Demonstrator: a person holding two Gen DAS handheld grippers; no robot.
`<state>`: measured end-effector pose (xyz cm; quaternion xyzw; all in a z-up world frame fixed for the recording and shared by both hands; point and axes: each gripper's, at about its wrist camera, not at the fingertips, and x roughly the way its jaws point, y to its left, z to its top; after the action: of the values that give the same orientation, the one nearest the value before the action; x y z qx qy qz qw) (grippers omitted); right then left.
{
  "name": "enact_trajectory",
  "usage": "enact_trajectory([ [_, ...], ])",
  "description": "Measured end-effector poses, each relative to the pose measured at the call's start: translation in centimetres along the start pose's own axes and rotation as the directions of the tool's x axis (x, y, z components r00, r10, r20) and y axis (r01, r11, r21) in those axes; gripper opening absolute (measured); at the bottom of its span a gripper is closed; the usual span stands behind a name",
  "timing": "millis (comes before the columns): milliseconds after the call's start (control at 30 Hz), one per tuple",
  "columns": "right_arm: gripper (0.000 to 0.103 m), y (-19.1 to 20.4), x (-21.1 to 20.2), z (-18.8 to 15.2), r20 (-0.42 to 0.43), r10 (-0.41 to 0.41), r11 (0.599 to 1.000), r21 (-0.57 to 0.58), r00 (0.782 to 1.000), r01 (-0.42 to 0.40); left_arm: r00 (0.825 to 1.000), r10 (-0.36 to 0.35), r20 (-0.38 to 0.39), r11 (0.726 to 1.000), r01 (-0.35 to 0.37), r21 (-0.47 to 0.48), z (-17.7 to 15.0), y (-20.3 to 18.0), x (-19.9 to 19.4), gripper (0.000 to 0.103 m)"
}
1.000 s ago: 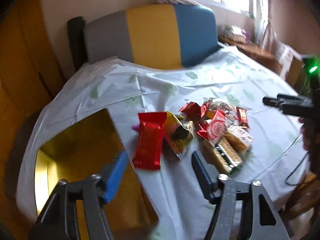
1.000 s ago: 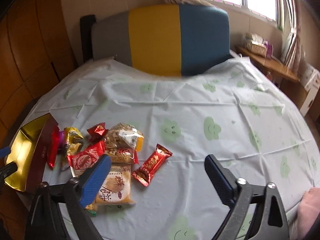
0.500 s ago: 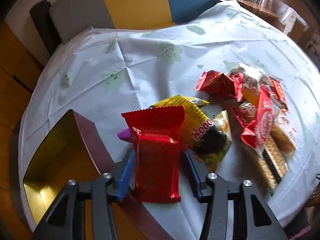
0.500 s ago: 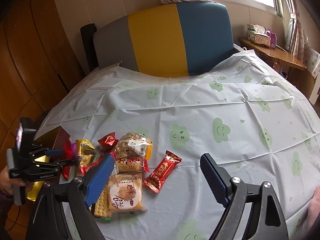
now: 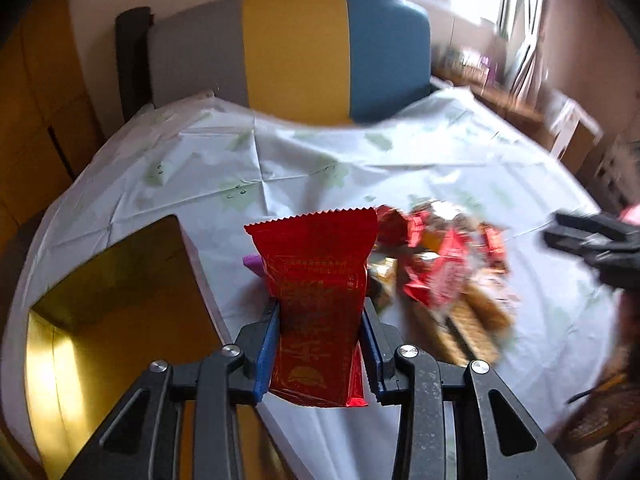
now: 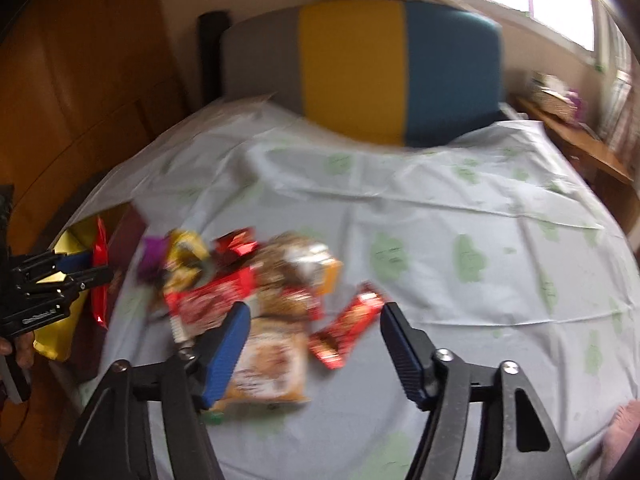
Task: Organize snacks
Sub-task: 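Grasp the red rectangular snack packet with the left tool, then drop the red packet into the gold box with the left tool while the right tool grasps the yellow bag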
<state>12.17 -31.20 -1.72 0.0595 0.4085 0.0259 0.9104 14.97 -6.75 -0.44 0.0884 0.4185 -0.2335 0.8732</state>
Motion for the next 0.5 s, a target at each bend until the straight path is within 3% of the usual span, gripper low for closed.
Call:
enact_trajectory([
  [100,0.066,3.2,1.3,0.0,-0.040,0.075,0.995,-0.069,0.996,-0.078,0.999,-0.023,0.034,0.999,0.024,-0.038,-1.8,-0.2,-2.5,0.038],
  [267,0.066,8.4,4.8,1.5,-0.106,0.128,0.982,-0.126,0.986,-0.141,0.995,-0.066,0.076,0.991,0.074,-0.109,-4.1,0.4,-5.4,0.038],
  [500,0.066,13.3,11.2,3.9,-0.189,0.093,0.978,-0.169,0.978,-0.126,0.992,-0.061,0.114,0.978,0.082,-0.194,-4.6,3.6,-7.8,0.038],
])
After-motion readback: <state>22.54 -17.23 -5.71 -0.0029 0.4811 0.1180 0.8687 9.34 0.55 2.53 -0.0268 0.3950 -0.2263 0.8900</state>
